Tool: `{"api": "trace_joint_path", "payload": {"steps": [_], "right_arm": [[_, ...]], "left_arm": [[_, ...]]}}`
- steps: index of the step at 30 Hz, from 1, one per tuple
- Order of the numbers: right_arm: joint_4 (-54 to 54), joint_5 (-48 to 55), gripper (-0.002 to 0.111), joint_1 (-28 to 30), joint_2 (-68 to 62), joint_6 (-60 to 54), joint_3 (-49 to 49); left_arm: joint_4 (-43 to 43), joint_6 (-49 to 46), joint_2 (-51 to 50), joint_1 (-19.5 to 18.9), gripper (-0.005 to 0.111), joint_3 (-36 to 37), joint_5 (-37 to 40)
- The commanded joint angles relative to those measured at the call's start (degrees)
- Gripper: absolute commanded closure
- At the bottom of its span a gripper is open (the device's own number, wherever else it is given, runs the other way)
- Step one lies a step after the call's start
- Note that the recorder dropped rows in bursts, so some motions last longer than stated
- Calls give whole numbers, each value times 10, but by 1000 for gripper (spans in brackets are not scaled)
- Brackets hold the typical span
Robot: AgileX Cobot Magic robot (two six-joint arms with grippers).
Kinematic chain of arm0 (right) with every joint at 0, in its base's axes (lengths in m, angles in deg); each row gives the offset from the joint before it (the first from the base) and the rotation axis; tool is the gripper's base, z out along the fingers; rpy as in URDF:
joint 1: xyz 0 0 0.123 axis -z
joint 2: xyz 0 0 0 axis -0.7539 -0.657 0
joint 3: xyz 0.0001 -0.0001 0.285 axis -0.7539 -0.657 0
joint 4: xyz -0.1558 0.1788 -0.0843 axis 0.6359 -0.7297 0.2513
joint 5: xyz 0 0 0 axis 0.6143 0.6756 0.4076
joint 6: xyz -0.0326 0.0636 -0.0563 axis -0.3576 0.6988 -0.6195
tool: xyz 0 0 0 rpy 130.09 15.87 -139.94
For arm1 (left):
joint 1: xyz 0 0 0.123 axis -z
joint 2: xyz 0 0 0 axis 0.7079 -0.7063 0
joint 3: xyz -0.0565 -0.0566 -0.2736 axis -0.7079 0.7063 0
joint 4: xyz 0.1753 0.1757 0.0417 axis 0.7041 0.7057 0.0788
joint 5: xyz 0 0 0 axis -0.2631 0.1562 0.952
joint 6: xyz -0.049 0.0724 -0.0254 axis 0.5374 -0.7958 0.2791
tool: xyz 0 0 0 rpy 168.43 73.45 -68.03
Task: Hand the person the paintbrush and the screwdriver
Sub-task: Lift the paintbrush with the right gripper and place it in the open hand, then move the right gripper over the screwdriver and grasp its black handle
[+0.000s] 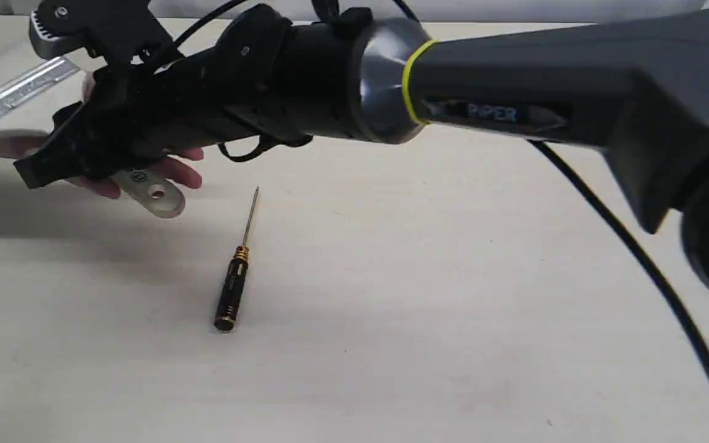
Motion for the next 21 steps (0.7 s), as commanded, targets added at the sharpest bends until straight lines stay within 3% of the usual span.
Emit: {"api": "trace_joint_path", "payload": {"steps": [1,6,11,16,21], "right_arm": [[33,-11,52,1,-8,13,5],[123,24,53,2,37,90,5],[316,86,53,2,106,306,5],[573,254,53,2,164,562,5],[663,401,53,2,176,675,5]], "left_arm": [[-3,1,1,5,107,1,-2],[-1,1,1,5,107,1,-2],[0,1,1,5,107,1,-3],[0,1,1,5,107,1,-3],[0,1,1,5,107,1,-3]]}}
